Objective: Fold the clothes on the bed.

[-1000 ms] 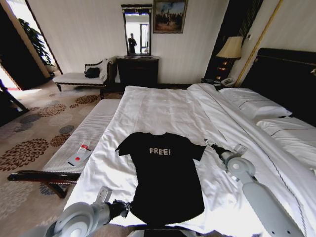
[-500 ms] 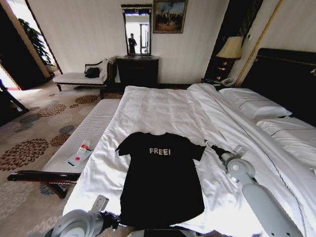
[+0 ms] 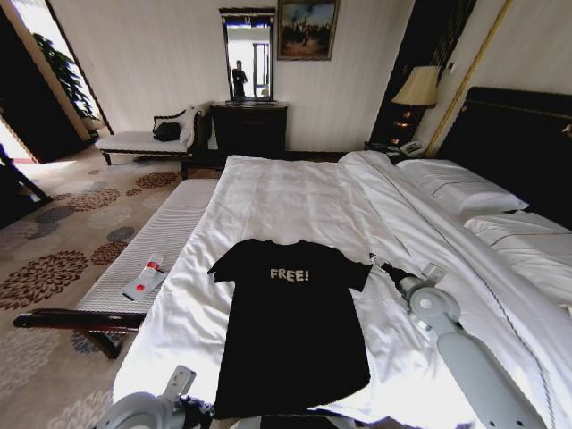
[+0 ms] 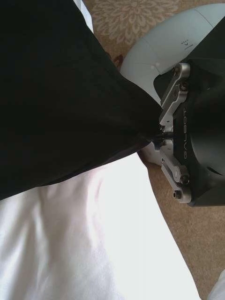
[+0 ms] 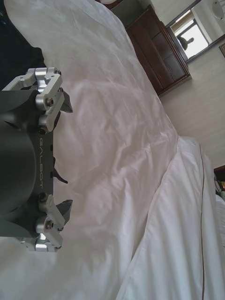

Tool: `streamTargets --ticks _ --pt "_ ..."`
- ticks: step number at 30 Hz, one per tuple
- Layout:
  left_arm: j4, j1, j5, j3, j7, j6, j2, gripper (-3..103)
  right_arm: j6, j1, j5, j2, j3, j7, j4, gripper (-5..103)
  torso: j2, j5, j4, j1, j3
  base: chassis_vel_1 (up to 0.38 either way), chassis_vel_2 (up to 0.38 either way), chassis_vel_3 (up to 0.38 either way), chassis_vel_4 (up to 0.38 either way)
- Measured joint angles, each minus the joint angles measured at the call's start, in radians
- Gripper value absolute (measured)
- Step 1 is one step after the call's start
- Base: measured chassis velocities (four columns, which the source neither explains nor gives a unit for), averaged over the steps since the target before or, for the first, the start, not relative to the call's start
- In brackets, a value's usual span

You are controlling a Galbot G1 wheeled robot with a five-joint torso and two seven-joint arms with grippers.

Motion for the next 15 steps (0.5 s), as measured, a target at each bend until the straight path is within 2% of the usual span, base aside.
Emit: streamTargets --ticks 4,6,7,9,10,13,15 --pt "-0.023 -0.028 -0.003 -0.027 -0.019 0.004 -0.011 19 0.000 0.002 -0.002 0.002 -0.006 0.000 0.000 100 0.000 0.0000 0.0000 0.000 0.000 0.000 0.000 0.000 0.000" --pt "-0.029 -0.032 -0.004 -0.036 -0.023 0.004 -0.014 19 0.000 0.003 -0.002 0.002 -0.007 0.000 0.000 100 0.000 0.0000 -0.0001 0.000 0.000 0.000 0.000 0.000 0.000" --pt "-0.039 -0.036 -0.005 -0.050 -0.027 0.005 -0.017 24 0.000 0.004 -0.002 0.003 -0.008 0.001 0.000 100 0.000 0.0000 0.0000 0.000 0.000 0.000 0.000 0.000 0.000" --pt "-0.084 -0.054 -0.028 -0.122 -0.048 0.005 -0.025 34 0.001 0.005 -0.003 0.003 -0.010 0.001 0.001 100 0.000 0.0002 0.0000 0.000 0.000 0.000 0.000 0.000 0.000" --pt "-0.084 -0.054 -0.028 -0.122 -0.048 0.005 -0.025 34 0.001 0.005 -0.003 0.003 -0.010 0.001 0.001 100 0.000 0.0002 0.0000 0.000 0.000 0.000 0.000 0.000 0.000" --pt "-0.099 -0.101 -0.070 -0.197 -0.063 0.006 -0.037 51 0.001 0.006 -0.003 0.002 -0.011 0.001 0.001 100 0.000 0.0002 0.0000 0.000 0.000 0.000 0.000 0.000 0.000" --pt "-0.099 -0.130 -0.088 -0.227 -0.060 0.005 -0.050 51 0.001 0.007 -0.004 0.002 -0.012 0.001 0.000 100 0.000 0.0002 -0.0001 0.000 0.000 0.000 0.000 0.000 0.000"
